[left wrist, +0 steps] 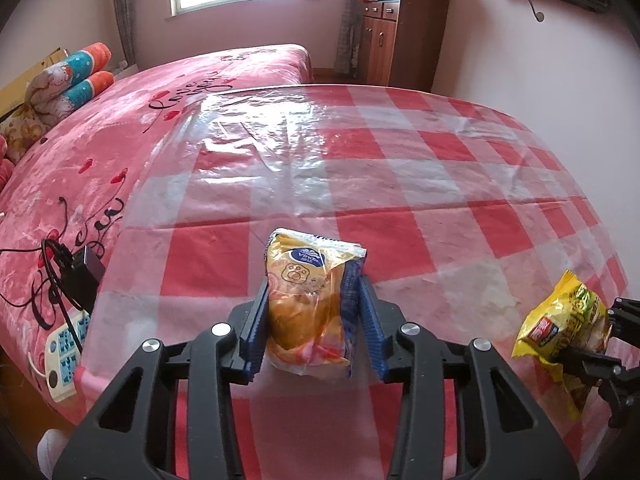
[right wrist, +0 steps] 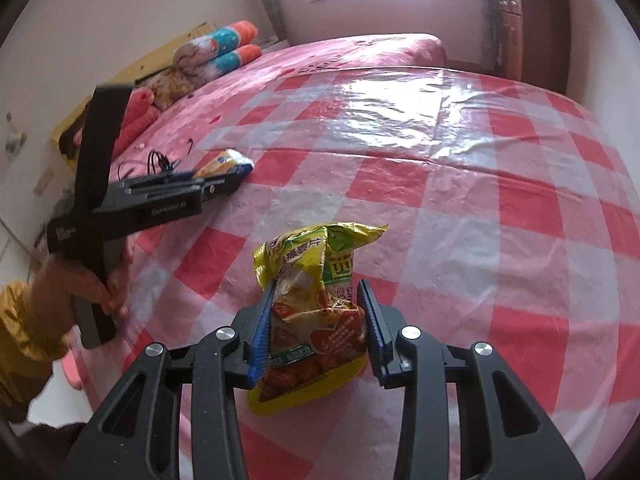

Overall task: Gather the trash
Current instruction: 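Lift the yellow chip bag and bread pack off the sheet with both tools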

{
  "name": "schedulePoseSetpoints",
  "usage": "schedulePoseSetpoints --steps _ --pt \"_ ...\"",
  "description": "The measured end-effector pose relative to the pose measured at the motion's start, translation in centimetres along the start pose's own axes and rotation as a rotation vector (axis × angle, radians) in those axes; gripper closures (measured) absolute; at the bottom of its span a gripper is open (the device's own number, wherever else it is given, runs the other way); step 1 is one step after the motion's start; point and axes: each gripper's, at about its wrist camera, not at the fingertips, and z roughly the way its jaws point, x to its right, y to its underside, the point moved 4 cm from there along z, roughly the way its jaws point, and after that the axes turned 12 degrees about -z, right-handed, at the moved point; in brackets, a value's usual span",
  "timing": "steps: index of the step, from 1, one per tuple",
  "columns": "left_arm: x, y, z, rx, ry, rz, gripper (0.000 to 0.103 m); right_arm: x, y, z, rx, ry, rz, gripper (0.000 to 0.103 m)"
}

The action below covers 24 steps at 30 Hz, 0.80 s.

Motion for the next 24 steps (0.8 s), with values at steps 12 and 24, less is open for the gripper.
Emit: schedulePoseSetpoints --steps 12,24 --pt "0.4 2.2 -1.7 -0.016 0.039 -0.011 0.061 -0.4 1.8 -1.8 0.037 0.001 0.086 0.062" --pt "0.0 4.9 -4.4 -0.023 0.073 -0.028 0.061 -2.0 3.2 -3.0 0.059 -0.020 0.126 0.062"
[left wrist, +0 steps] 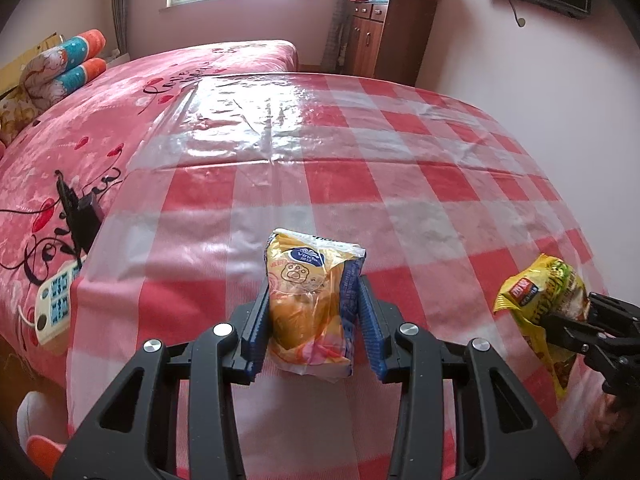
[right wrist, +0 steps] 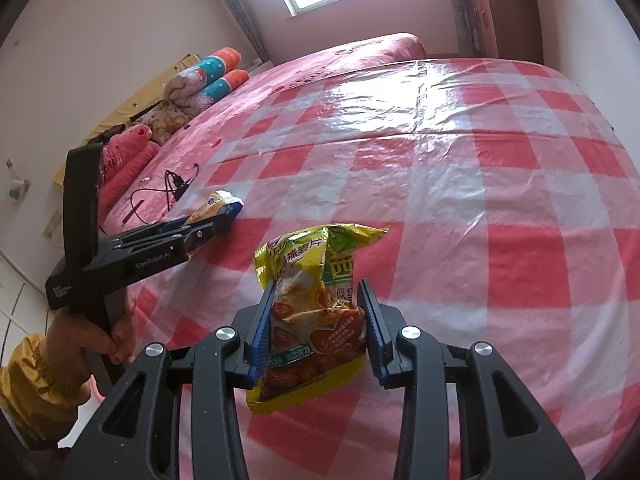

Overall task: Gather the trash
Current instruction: 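Lift the yellow chip bag and bread pack off the sheet with both tools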

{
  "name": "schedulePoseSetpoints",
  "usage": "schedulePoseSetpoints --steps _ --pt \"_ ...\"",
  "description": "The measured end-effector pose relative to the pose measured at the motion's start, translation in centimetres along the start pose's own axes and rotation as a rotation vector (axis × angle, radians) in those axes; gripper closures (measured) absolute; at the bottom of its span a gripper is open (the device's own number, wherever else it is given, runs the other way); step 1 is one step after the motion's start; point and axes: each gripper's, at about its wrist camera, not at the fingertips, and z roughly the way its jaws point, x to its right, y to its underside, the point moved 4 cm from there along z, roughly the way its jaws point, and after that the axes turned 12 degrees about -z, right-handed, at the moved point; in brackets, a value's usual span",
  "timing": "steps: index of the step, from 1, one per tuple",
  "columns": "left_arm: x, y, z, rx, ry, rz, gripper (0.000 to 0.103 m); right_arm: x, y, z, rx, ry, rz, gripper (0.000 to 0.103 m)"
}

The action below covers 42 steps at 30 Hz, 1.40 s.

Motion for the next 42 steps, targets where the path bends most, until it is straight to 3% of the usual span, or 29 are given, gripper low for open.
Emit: schedulePoseSetpoints --steps 18,42 --pt "-1.4 4.5 -4.1 -0.004 0.009 0.015 0.061 -4.1 2.5 -1.0 -0.011 -0.016 -0.009 0.062" --pt "-4.5 7.4 -7.8 0.001 0.005 -0.014 0.061 -8.1 3.3 -0.8 -0.035 -0.012 -0.055 0.062"
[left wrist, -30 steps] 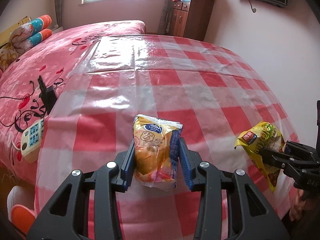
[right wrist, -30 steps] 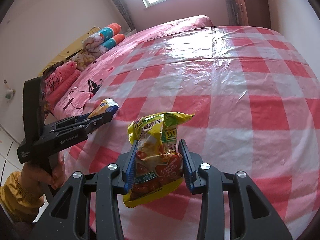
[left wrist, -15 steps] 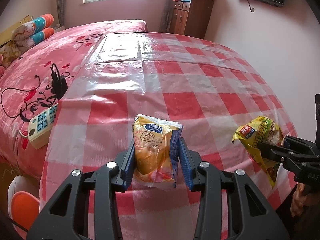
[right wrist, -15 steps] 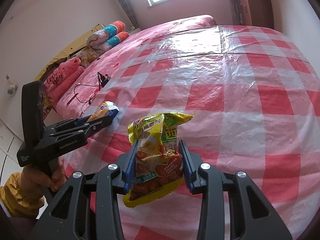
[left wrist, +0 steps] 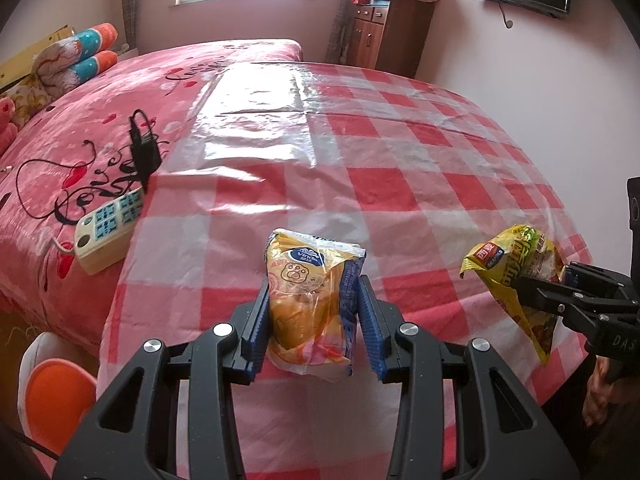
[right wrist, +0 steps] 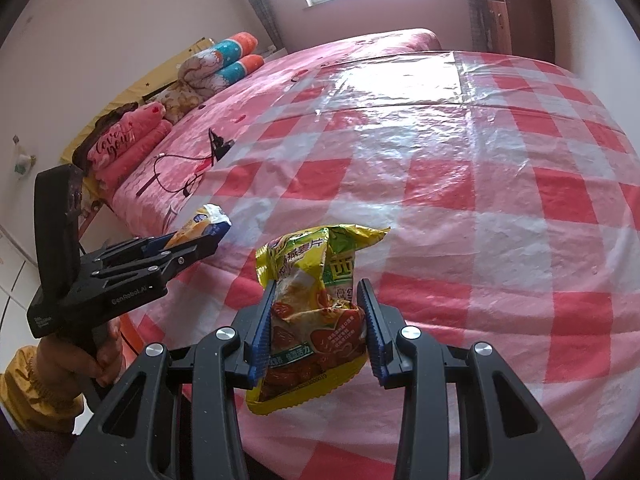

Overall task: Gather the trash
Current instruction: 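Lift the yellow chip bag and bread pack off the sheet with both tools, then carry the chip bag and bread pack with both tools over the orange bucket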

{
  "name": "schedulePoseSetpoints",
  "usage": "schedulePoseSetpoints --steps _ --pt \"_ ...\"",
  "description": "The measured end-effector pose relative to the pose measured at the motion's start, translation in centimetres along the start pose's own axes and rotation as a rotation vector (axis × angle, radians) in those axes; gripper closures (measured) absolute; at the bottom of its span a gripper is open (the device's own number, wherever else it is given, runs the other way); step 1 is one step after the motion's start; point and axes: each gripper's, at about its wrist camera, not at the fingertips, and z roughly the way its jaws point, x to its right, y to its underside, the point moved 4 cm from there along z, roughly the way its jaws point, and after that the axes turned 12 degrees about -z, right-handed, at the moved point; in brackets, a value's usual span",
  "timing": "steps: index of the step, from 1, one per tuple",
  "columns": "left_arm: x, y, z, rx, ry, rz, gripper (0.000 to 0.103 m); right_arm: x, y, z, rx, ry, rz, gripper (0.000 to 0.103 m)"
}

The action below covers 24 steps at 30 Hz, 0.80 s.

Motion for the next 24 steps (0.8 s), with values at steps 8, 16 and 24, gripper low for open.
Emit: schedulePoseSetpoints --steps 8,16,24 --pt "-1.3 1.0 -1.3 0.005 0.002 -0.025 0.061 -2.2 -0.2 0.3 -0.013 -0.017 -0.033 0.062" --pt "-2.3 1.7 -2.8 0.019 0.000 -0.031 0.061 -4.0 -0.5 0.5 -0.021 -0.026 -0.064 0.062" --pt "-4.0 2.3 -4.4 0.037 -0.022 -0.056 0.061 -5.8 -0.8 1.0 -0.034 -0.050 -0.099 0.062"
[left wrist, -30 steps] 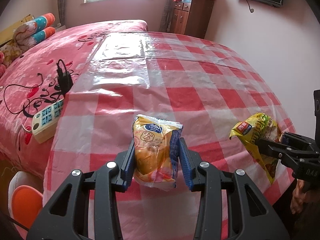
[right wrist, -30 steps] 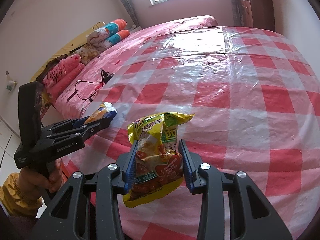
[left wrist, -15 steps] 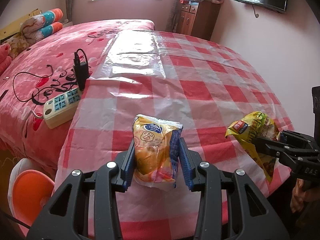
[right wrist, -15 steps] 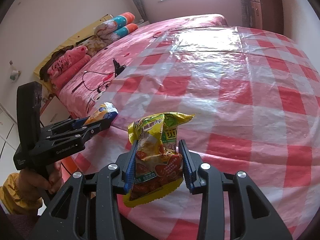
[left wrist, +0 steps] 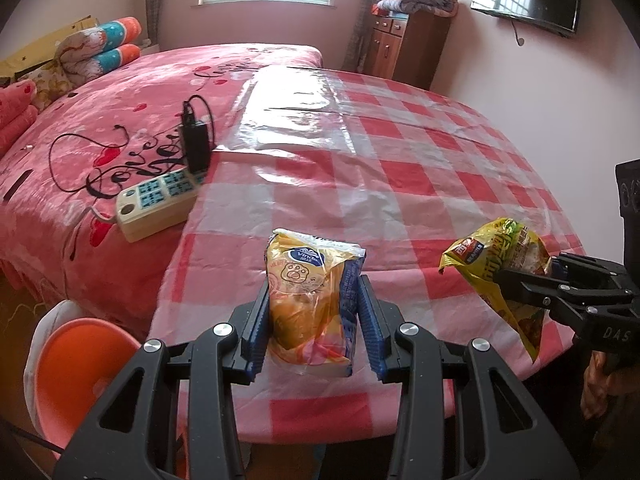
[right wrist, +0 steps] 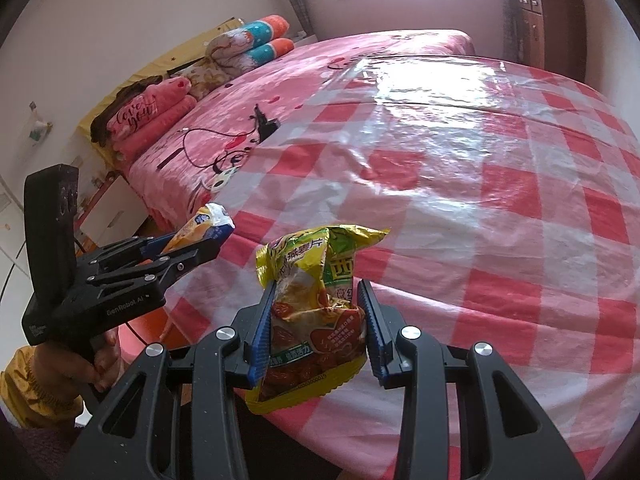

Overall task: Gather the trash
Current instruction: 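Carry the chip bag and bread pack with both tools over the orange bucket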

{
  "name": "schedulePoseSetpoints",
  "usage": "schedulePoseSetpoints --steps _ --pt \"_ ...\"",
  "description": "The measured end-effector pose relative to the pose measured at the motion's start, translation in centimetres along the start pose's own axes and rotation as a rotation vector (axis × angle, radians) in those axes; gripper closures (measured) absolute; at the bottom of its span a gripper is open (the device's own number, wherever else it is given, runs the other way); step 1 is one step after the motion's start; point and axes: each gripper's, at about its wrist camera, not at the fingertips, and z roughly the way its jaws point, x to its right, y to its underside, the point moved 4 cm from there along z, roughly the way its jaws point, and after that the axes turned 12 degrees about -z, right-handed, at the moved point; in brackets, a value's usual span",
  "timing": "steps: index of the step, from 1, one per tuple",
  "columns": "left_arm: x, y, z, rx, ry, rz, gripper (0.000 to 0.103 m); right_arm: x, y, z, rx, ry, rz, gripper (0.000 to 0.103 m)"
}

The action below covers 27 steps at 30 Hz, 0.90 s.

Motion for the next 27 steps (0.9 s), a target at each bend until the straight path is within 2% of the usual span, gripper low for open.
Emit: schedulePoseSetpoints --steps 27 --pt "-10.0 2.2 -4.3 0.032 -0.149 -0.166 0.061 -8.5 -2.6 3.6 -0.068 -0.133 -0.185 0.062"
